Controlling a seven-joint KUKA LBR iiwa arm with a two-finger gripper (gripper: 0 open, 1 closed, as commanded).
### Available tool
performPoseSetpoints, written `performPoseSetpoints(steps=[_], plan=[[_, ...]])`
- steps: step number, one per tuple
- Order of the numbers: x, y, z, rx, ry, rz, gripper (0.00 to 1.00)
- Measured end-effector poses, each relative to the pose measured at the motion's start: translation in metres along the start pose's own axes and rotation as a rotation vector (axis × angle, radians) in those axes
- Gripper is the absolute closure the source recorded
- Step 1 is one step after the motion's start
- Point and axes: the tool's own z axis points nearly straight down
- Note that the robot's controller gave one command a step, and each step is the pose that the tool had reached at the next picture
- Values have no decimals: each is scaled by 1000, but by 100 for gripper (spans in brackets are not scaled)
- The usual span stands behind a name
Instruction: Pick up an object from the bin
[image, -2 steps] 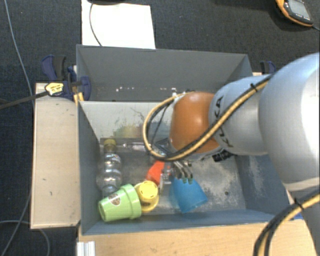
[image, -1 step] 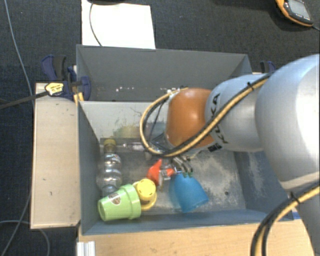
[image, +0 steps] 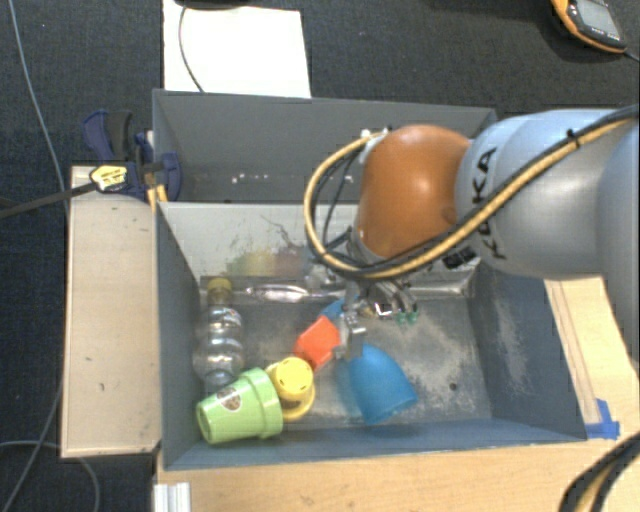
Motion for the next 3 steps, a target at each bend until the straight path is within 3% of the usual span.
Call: performPoseSetpoints(steps=[1, 2, 3], plan=[[19, -12, 69, 0, -4, -1, 0], [30, -18, 54, 1, -15, -109, 100], [32, -20, 42, 1, -19, -133, 100]])
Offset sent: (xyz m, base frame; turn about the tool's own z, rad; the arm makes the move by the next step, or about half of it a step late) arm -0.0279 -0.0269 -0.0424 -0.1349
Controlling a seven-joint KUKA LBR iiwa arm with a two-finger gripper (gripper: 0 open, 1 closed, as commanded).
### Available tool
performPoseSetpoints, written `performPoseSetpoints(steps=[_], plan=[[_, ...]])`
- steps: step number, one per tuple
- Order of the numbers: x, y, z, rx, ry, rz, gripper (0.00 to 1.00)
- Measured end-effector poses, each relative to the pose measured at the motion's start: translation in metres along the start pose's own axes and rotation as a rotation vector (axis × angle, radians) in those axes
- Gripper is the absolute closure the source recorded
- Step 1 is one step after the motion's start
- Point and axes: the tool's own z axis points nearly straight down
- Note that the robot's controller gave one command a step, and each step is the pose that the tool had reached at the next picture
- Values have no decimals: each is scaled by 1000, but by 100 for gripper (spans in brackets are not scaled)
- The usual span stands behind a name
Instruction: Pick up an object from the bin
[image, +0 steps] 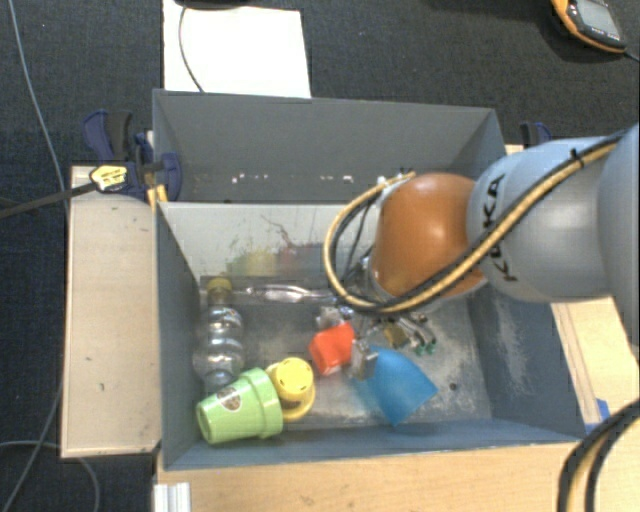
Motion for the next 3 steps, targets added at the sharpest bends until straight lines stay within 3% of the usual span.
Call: performPoseSetpoints(steps=[1, 3], plan=[[-3, 17, -99, 0, -1, 18, 100], [2, 25, -88, -1, -1, 3, 100]])
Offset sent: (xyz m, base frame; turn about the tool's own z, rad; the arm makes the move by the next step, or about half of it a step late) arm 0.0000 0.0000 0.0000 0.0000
